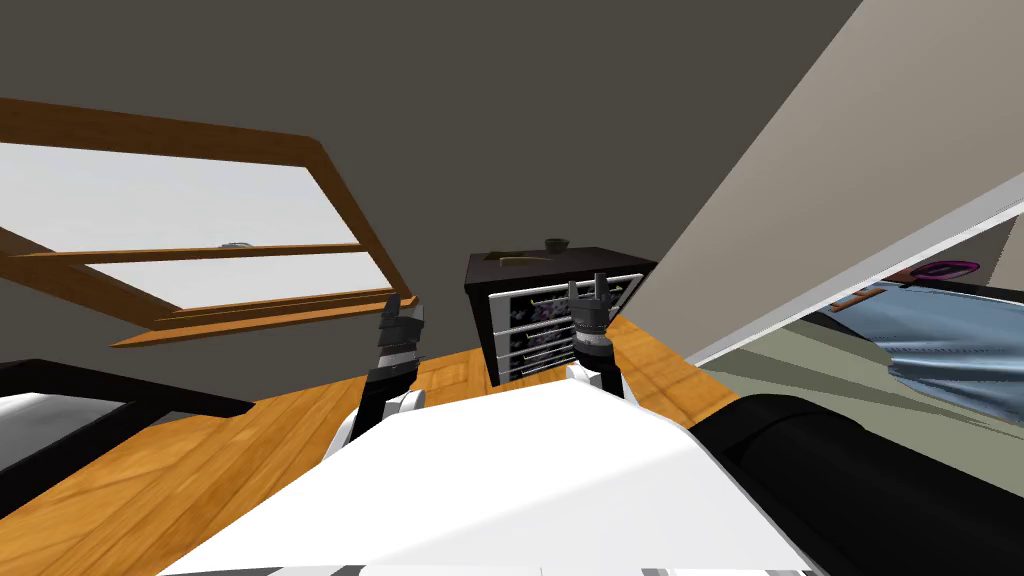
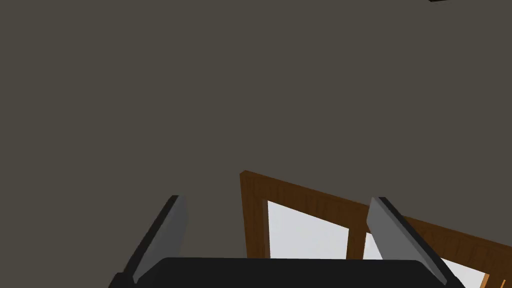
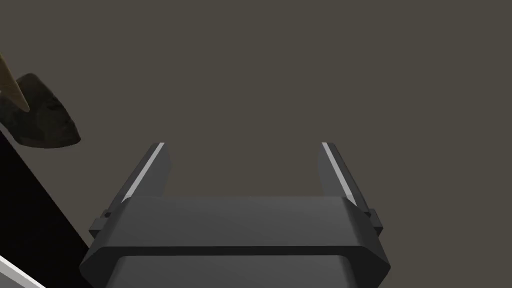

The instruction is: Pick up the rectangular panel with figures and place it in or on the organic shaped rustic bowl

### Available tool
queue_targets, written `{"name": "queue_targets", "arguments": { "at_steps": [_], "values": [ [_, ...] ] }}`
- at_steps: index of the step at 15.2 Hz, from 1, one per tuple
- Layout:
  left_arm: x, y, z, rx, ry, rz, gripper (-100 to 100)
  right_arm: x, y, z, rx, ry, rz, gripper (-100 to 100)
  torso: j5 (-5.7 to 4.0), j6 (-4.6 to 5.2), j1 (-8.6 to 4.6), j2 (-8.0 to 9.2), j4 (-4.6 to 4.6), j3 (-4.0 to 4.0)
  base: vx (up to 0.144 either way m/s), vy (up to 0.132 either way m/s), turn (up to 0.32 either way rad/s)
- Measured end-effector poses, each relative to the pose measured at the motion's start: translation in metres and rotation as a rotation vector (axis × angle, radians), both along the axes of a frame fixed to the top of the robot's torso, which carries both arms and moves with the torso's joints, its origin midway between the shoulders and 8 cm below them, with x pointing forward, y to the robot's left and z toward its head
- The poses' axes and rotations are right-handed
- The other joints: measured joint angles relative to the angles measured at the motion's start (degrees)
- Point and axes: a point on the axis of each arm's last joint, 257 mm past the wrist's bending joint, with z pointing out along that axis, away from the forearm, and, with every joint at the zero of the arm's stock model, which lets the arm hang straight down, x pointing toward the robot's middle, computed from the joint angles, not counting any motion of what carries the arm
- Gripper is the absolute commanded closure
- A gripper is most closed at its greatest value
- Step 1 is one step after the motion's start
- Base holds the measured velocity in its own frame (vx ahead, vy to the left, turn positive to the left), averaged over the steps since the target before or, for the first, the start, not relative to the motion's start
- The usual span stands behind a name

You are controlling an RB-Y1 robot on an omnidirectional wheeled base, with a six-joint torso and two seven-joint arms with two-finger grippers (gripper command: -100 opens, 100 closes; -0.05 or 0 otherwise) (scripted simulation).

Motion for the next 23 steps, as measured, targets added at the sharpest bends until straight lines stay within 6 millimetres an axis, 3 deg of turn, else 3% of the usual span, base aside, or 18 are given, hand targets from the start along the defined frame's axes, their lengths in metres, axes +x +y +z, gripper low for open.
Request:
{"name": "queue_targets", "arguments": {
  "at_steps": [13,23],
  "values": [
    [0.000,0.000,0.000,0.000,0.000,0.000,0,0.010,0.010,-0.003,-0.485,0.021,-0.131,-100,0.01,-0.01,0.05,0.20,0.05,0.12,-0.042,0.009,0.034],
    [0.000,0.000,0.000,0.000,0.000,0.000,0,0.025,-0.002,-0.011,-0.920,0.010,-0.305,-100,0.03,-0.01,0.09,0.14,0.03,0.08,-0.036,0.027,0.052]
  ]
}}
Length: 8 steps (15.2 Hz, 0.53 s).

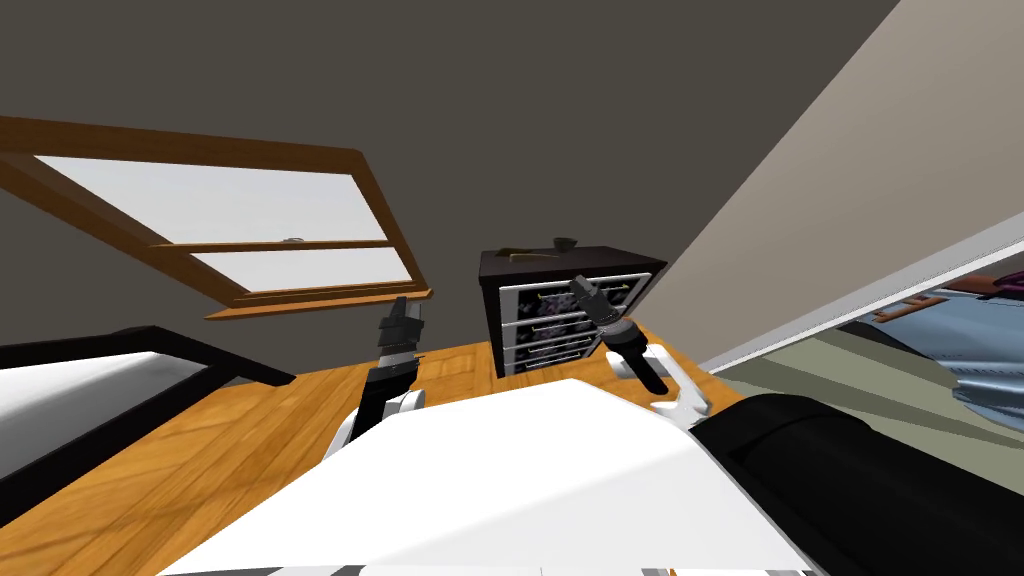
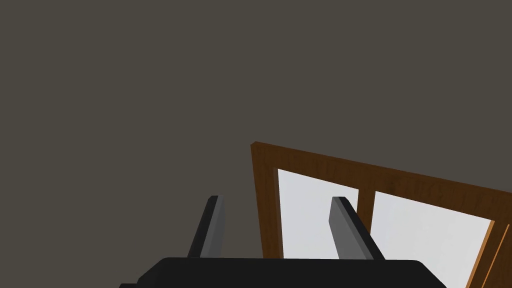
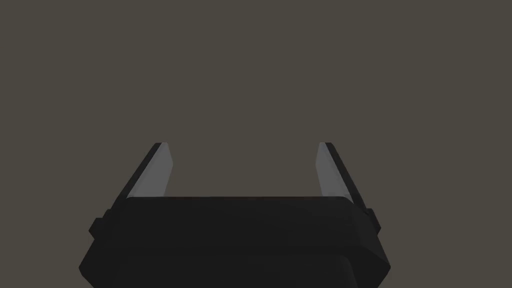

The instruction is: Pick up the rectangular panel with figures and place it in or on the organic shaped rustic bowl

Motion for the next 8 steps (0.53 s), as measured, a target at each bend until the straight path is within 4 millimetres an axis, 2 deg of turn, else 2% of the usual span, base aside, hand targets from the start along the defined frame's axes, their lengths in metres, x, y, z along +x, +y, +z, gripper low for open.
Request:
{"name": "queue_targets", "arguments": {
  "at_steps": [8],
  "values": [
    [0.000,0.000,0.000,0.000,0.000,0.000,0,0.016,-0.025,-0.005,-0.375,-0.031,-0.144,-100,0.02,0.00,0.08,-0.09,-0.02,-0.05,-0.021,0.049,0.063]
  ]
}}
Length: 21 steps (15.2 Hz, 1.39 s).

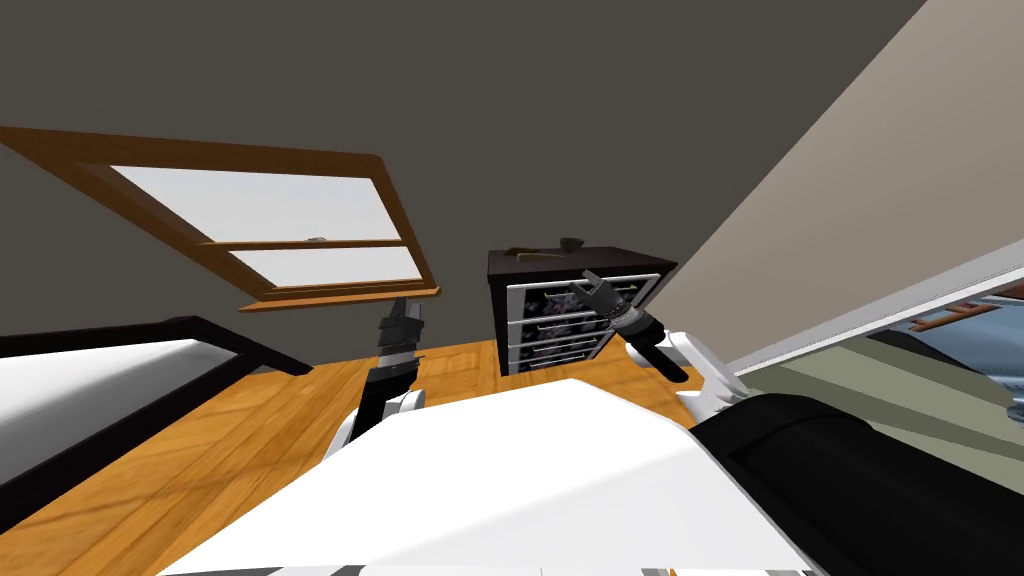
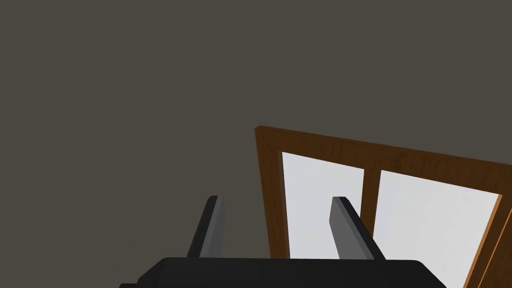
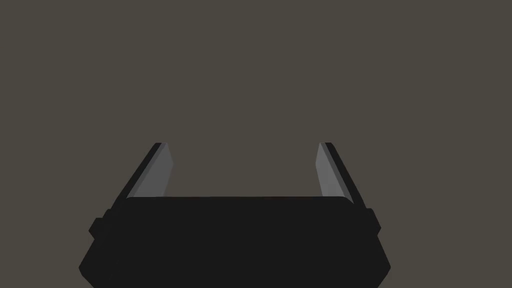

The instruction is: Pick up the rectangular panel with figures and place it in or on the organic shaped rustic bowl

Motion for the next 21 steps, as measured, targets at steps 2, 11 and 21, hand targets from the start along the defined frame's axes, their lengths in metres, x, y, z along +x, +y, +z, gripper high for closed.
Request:
{"name": "queue_targets", "arguments": {
  "at_steps": [2,11,21],
  "values": [
    [0.000,0.000,0.000,0.000,0.000,0.000,0,0.005,-0.009,-0.002,-0.095,-0.006,-0.036,-100,0.00,0.00,0.03,-0.03,-0.01,-0.02,-0.003,0.058,0.059],
    [0.000,0.000,0.000,0.000,0.000,0.000,0,0.024,-0.045,-0.003,-0.451,-0.021,-0.146,-100,0.02,0.01,0.07,-0.15,-0.04,-0.09,0.012,0.059,0.059],
    [0.000,0.000,0.000,0.000,0.000,0.000,0,0.046,-0.094,0.002,-0.809,-0.009,-0.247,-100,0.03,-0.01,0.17,-0.29,-0.07,-0.17,0.038,0.071,0.067]
  ]
}}
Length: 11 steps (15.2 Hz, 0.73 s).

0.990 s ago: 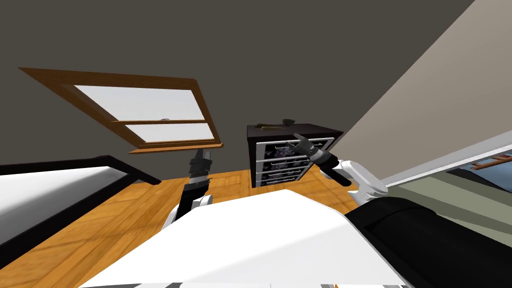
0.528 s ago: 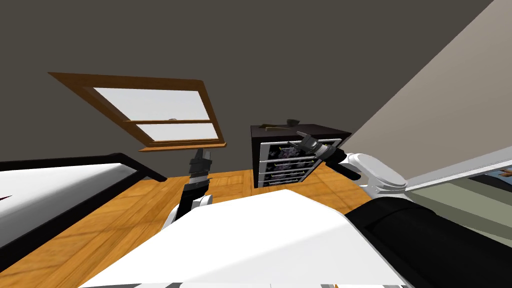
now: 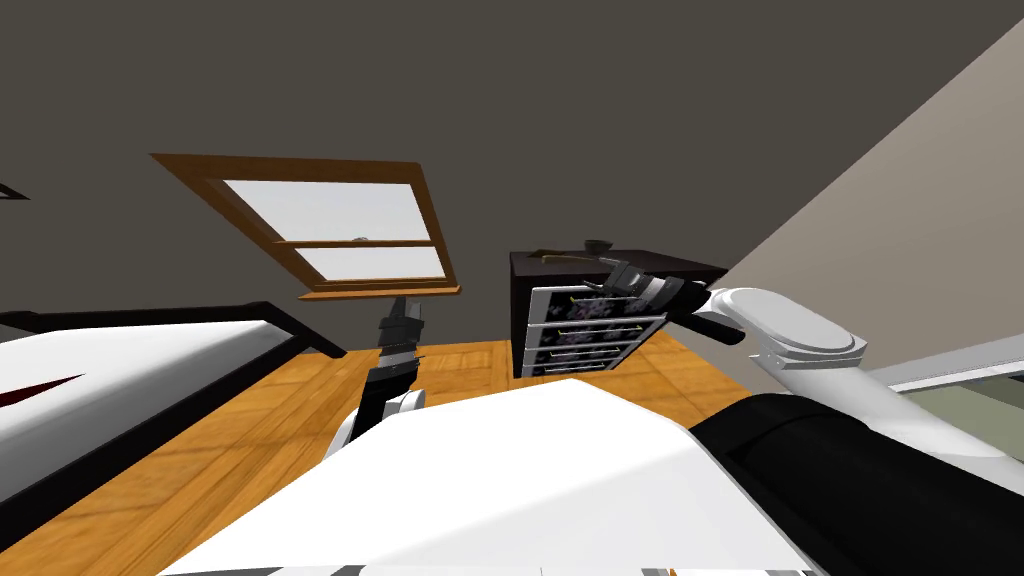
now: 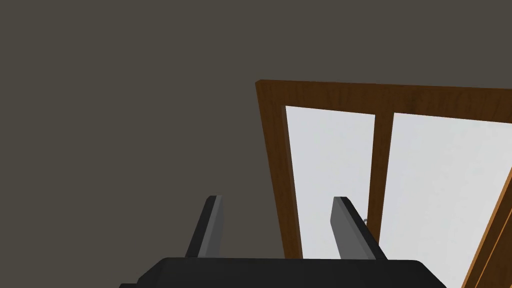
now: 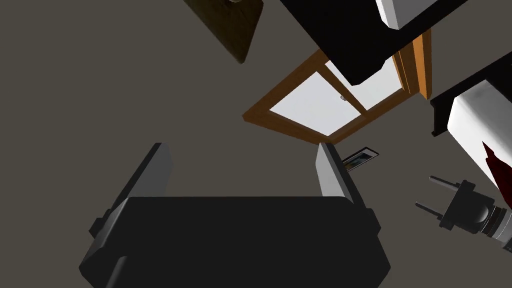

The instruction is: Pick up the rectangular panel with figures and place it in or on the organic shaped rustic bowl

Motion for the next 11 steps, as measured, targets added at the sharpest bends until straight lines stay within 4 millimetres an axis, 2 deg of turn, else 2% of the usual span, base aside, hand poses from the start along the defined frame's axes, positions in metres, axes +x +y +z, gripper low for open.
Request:
{"name": "queue_targets", "arguments": {
  "at_steps": [11],
  "values": [
    [0.000,0.000,0.000,0.000,0.000,0.000,0,0.022,-0.040,0.013,-0.307,0.042,-0.069,-100,0.01,0.00,0.01,-0.03,-0.01,-0.02,0.054,0.068,0.057]
  ]
}}
